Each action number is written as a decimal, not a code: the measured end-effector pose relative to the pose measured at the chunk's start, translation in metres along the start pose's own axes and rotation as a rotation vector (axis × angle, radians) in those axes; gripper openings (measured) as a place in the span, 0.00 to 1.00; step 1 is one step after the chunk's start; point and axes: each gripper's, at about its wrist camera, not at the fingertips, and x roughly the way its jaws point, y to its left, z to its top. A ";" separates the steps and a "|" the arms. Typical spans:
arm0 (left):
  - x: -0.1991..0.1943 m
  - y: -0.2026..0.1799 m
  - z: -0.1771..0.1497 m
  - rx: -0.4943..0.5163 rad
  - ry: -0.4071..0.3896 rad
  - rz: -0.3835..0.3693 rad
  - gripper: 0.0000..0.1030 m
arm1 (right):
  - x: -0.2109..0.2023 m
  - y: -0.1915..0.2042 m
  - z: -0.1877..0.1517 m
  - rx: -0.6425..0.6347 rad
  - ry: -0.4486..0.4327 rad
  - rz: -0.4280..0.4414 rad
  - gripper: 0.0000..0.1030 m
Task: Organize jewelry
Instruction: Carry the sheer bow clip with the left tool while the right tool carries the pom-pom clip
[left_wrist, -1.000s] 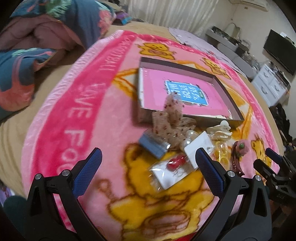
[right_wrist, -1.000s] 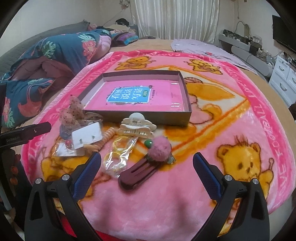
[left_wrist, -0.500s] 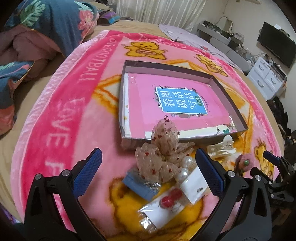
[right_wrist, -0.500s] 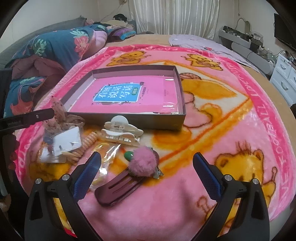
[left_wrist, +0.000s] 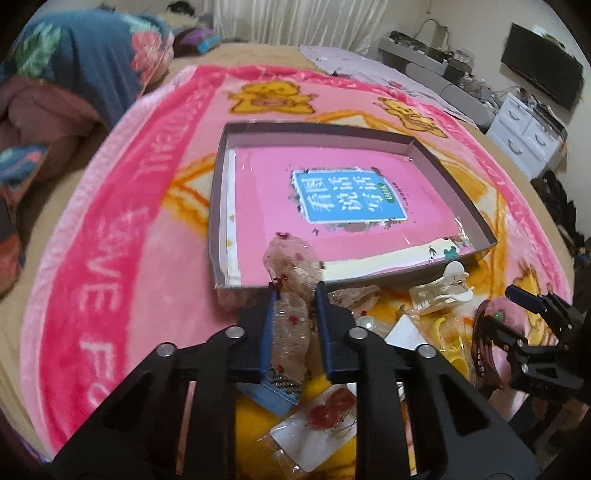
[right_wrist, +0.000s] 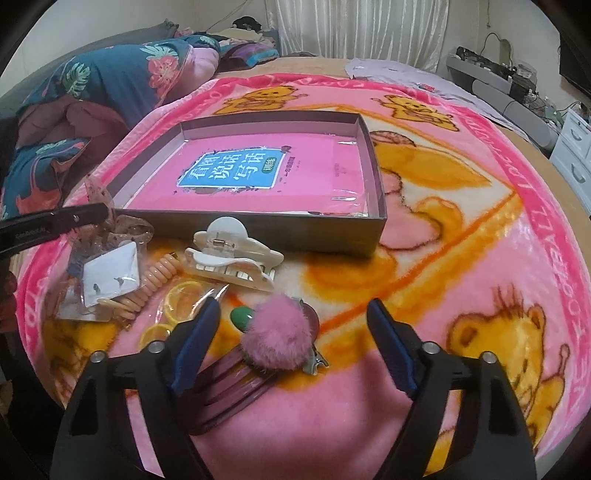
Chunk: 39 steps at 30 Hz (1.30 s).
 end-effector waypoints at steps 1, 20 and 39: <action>-0.001 -0.003 0.000 0.011 -0.005 -0.001 0.07 | 0.001 -0.001 -0.001 -0.001 0.002 0.004 0.62; -0.035 -0.026 0.053 0.012 -0.123 -0.105 0.03 | -0.040 -0.036 0.008 0.066 -0.105 0.002 0.31; 0.005 0.013 0.087 -0.077 -0.132 -0.088 0.03 | -0.026 -0.031 0.091 0.037 -0.193 -0.034 0.28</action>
